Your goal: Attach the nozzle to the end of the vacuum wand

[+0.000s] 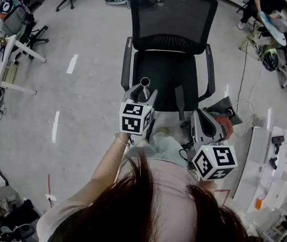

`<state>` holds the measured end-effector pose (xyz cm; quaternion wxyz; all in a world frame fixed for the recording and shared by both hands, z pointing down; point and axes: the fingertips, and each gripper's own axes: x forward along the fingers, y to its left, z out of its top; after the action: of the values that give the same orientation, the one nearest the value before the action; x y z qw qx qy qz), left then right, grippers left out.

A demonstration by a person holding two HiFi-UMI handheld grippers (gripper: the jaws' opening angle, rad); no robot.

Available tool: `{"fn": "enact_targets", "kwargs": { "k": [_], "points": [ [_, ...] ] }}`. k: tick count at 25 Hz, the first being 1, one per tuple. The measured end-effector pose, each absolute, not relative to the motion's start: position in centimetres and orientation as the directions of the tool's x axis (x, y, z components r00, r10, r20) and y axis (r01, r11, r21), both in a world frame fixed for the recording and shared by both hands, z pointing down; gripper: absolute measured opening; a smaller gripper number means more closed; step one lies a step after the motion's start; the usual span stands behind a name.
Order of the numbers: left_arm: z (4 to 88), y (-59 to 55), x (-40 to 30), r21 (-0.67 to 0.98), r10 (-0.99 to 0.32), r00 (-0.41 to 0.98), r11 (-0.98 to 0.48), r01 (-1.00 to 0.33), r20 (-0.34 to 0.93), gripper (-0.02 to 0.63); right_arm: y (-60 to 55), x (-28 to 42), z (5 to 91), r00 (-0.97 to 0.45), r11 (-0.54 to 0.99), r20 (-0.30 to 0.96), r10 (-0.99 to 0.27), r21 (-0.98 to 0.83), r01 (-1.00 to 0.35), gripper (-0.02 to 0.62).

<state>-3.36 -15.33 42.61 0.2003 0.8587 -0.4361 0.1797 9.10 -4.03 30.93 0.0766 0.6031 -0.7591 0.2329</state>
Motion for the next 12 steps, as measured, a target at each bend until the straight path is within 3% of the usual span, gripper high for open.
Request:
{"fn": "enact_targets", "kwargs": {
  "k": [12],
  "points": [
    [45.1,-16.3,-2.8,0.157,-0.682,0.509,-0.51,-0.846,0.525,0.202,-4.7,10.6,31.8,-0.243,0.138,0.416,-0.876,-0.267,-0.954,0.025]
  ]
}}
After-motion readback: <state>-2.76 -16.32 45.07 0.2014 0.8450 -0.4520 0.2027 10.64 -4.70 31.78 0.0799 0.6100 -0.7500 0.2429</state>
